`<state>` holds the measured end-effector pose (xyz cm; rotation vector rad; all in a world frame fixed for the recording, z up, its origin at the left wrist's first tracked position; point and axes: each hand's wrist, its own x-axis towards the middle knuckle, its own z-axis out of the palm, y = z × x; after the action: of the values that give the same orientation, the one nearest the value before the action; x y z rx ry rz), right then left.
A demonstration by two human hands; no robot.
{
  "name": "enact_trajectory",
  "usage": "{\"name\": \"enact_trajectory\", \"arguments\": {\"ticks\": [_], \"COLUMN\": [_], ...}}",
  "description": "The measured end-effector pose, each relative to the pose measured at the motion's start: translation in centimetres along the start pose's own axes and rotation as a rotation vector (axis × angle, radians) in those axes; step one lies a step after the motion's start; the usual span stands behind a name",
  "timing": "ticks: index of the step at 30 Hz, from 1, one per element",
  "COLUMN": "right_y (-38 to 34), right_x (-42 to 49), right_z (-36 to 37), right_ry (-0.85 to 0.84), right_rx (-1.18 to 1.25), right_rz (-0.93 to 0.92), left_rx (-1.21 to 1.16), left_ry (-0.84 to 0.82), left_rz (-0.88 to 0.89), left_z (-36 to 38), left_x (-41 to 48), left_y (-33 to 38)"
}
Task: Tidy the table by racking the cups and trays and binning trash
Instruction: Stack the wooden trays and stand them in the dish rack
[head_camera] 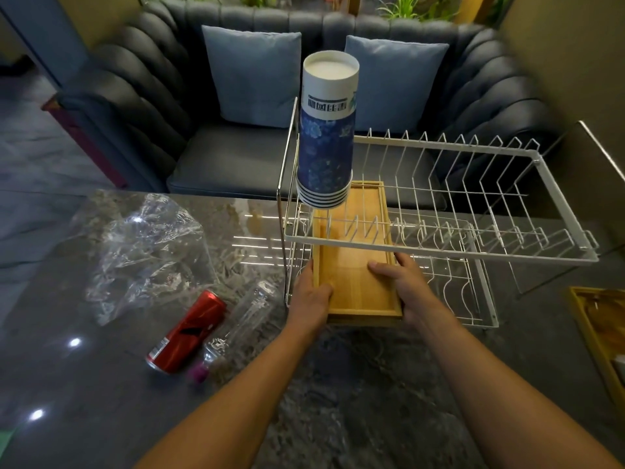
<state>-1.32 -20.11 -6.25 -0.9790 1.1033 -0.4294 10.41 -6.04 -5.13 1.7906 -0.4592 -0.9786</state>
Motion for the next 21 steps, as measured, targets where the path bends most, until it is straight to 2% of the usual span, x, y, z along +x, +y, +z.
{"name": "enact_trajectory", "arguments": {"ticks": [7,14,21], "right_y": [-0.1,-0.5,0.0], "right_x": [0.5,0.8,-0.2], "right_z": [0.7,0.8,0.8], "right_ry": [0.037,0.042,0.083], "right_rx": [-0.213,-0.282,-0.299], "right_rz": [-0.066,-0.067,-0.144], "left_rx": [0.058,0.098,0.294], "left_ry": [0.029,0.032,-0.012], "left_rz": [-0.002,0.033,0.25], "left_z": [0.3,0.0,-0.7], "left_x": [0.1,-0.1,-1.6], "left_y": [0.0,-0.3,-2.1]}}
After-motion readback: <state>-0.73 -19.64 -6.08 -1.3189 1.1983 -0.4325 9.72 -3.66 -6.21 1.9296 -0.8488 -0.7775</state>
